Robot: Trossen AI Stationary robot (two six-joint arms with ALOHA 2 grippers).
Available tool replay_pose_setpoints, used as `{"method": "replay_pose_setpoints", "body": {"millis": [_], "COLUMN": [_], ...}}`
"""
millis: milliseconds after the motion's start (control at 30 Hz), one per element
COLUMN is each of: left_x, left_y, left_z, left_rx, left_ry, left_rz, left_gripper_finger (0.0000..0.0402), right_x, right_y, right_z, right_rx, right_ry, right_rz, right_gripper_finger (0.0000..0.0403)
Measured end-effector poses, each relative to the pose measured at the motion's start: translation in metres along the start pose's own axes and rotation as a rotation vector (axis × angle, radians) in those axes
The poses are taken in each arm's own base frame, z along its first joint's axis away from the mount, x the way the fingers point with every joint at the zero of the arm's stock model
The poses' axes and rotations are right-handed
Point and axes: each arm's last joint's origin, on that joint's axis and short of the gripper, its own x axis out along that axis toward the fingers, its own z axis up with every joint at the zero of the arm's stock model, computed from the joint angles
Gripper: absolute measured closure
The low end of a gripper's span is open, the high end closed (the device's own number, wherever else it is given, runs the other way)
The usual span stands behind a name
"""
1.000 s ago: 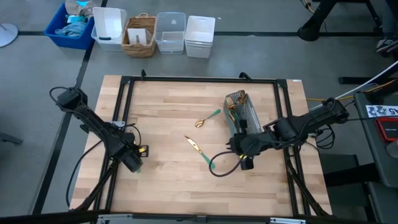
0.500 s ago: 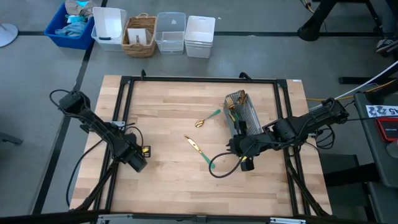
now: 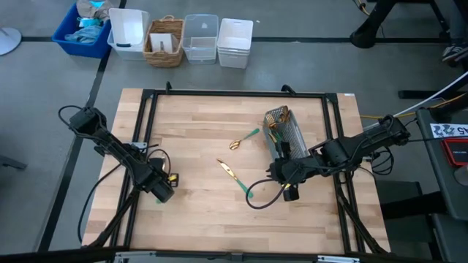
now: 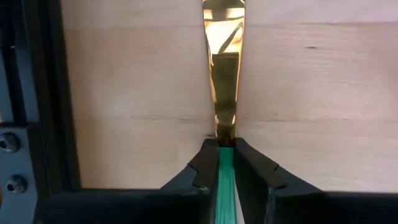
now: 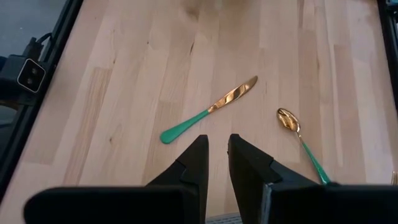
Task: Sort silverware
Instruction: Put the bottom left knife into the bottom section of the basket
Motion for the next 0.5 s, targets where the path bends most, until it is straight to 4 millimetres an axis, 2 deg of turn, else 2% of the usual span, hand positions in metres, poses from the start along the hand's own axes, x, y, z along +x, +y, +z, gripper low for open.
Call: {"method": "replay_pose_setpoints", "body": {"millis": [267,500], "left_x": [-0.006,-0.01], "left_y": [-0.008,-0.023], "left_z": [-0.006,-0.018], "left_rx": [0.051,0.095], "left_ry": [0.044,0.157], "left_rz": [-0.043,-0.196], "left_gripper_finger": [0.0364,0.0372], "right_x": [0.0,0.0], "right_y": [0.0,0.0], "right_z": [-0.001,-0.001], "right_rx": [0.002,0.004], "right_ry": [0.006,0.006], "right_rz": [0.0,0.001], "right_gripper_finger": [0.034,0.034]}}
